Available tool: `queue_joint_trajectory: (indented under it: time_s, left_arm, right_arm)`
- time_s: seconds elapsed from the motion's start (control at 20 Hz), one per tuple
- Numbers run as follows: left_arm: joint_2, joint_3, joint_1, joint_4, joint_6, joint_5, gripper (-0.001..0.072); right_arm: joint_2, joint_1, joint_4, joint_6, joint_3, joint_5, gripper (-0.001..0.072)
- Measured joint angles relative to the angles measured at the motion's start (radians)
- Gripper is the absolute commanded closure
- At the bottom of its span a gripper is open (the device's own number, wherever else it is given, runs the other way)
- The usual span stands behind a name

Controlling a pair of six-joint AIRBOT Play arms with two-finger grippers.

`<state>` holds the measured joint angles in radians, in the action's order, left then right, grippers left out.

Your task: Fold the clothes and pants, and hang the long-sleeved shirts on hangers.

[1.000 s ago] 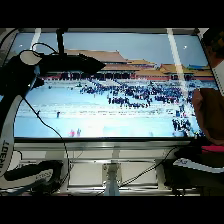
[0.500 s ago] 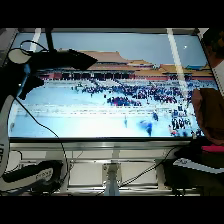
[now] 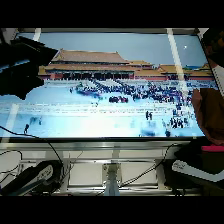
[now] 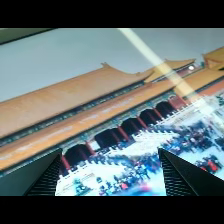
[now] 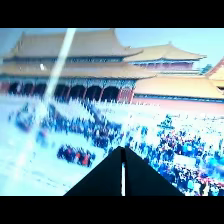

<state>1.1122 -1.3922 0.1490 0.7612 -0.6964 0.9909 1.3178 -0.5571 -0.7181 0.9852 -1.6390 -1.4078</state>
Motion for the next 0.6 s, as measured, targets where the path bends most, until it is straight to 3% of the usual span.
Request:
queue_joint_trajectory:
  time_s: [0.3, 0.4, 0.6]
  left_arm:
    - [-0.024, 0.0, 0.028, 0.055, 0.001, -0.001, 0.002]
    - [-0.025, 0.0, 0.031, 0.061, 0.001, -0.002, 0.002]
    - [-0.027, 0.0, 0.032, 0.066, 0.001, -0.002, 0.002]
  right_arm:
    - [-0.037, 0.348, -0.503, 0.165, -0.022, 0.034, 0.0697]
    - [-0.041, 0.414, -0.585, 0.208, -0.024, 0.033, 0.0696]
    - [-0.042, 0.487, -0.591, 0.245, -0.025, 0.016, 0.0696]
